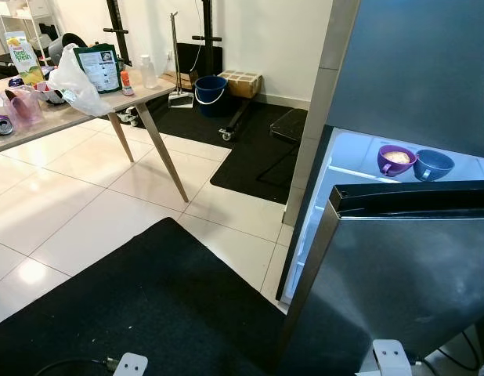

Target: Restocking fridge

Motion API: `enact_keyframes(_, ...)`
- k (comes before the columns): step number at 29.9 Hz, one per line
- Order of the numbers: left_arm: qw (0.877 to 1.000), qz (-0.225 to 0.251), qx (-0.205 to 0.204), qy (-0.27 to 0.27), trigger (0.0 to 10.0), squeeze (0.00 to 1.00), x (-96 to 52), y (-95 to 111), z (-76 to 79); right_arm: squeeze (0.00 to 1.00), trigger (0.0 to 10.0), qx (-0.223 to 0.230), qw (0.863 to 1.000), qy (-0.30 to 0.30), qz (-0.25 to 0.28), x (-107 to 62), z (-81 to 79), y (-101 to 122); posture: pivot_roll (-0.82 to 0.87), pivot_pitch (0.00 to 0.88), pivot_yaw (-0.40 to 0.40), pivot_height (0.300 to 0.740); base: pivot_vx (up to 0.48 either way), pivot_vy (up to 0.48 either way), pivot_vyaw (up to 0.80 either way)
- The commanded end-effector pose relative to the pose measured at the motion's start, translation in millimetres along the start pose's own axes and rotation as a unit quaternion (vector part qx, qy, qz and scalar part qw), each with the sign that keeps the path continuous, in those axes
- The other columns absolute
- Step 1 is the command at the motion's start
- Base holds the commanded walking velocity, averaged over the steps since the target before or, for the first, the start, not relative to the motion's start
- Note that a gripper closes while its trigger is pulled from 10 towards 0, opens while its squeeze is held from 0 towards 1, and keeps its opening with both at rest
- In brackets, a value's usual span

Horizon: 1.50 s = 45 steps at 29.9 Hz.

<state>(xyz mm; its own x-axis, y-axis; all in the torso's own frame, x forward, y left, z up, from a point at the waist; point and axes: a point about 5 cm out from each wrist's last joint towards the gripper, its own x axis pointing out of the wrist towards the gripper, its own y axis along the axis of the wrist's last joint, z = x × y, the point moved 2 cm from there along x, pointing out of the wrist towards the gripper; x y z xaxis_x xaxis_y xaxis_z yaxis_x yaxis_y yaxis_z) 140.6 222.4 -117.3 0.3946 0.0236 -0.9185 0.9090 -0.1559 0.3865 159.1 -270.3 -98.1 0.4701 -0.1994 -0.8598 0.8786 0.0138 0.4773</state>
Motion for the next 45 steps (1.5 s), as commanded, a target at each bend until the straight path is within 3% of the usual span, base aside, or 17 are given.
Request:
enact_keyframes(1,1.0,-0.001,-0.009,0.018,10.0,0.0,-2.3,-4.2,-11.2,0.0,10.0,-0.003,1.0,0.004,-0.006,0.0,-4.3,-3.8,0.08,0.033,-0.026,0.74,0.0,0.0,0.0)
enact_keyframes(5,0.998,0.007,-0.047,0.037,10.0,0.0,-4.0,-4.2,-20.4,0.0,10.0,-0.028,0.999,0.016,-0.018,-0.2,-12.1,-10.8,0.08,0.043,-0.023,0.74,0.0,0.0,0.0)
enact_keyframes(9,0.998,0.005,-0.059,0.034,10.0,0.0,-3.4,-5.9,-16.7,0.0,10.0,-0.018,1.0,0.011,-0.019,-0.5,-12.3,-12.9,0.06,0.045,0.001,0.74,0.0,0.0,0.0)
enact_keyframes(13,0.998,-0.001,-0.051,0.025,10.0,0.0,-2.5,-8.1,-10.7,0.0,10.0,0.0,1.0,0.001,-0.011,-0.5,-10.1,-11.6,0.07,0.024,-0.001,0.74,0.0,0.0,0.0)
enact_keyframes(15,0.999,0.006,-0.05,0.021,10.0,0.0,-1.1,-2.3,-6.8,0.0,10.0,0.036,0.999,-0.01,0.009,-0.6,-5.4,-5.9,0.09,0.027,-0.001,0.74,0.0,0.0,0.0)
enact_keyframes(20,0.999,0.008,-0.04,0.015,10.0,0.0,-0.5,-0.1,-4.2,0.0,10.0,0.052,0.998,-0.024,0.011,-0.6,-1.1,-4.4,0.09,0.014,-0.008,0.74,0.0,0.0,0.0)
enact_keyframes(33,0.999,-0.019,-0.043,0.004,10.0,0.0,-0.9,-19.4,8.7,0.0,10.0,0.051,0.998,-0.032,-0.017,-3.3,1.2,-22.8,0.09,0.0,-0.014,0.74,0.0,0.0,0.0)
enact_keyframes(45,0.999,-0.013,-0.031,-0.002,10.0,0.0,0.1,-12.6,9.7,0.0,10.0,0.058,0.997,-0.035,-0.021,-4.2,1.0,-28.0,0.08,0.0,0.0,0.74,0.0,0.0,0.0)
